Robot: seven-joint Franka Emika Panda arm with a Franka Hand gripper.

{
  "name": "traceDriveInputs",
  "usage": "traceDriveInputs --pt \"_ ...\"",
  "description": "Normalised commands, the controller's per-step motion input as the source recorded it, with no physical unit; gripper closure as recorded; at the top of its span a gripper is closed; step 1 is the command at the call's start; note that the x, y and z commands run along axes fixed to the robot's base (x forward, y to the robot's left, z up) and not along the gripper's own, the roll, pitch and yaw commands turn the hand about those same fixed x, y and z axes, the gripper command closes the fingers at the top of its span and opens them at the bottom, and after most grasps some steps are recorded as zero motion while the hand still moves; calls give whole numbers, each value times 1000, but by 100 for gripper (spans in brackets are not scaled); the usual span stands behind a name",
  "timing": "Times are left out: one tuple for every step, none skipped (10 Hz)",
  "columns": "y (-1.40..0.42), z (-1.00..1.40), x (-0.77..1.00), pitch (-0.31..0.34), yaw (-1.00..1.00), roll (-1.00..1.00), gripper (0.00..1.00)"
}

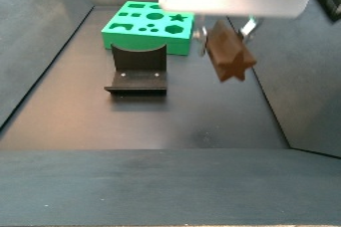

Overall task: Pick up the star object. Move up. Place the star object on the fixture. Regrasp the star object. Move to above the board. Insert the star object.
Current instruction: Place the star object on the fixture.

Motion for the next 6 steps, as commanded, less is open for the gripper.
traceDriveInputs --pt "-14 994 -20 25 4 -31 100" --pt "-12 718 -11 30 6 -39 100" --pt "-11 607 -8 35 6 -43 100" --pt "-9 381 3 47 6 -52 100" --pt "-6 213 8 59 7 -59 100" --pt "-987 -143 1000 392 -344 -486 100"
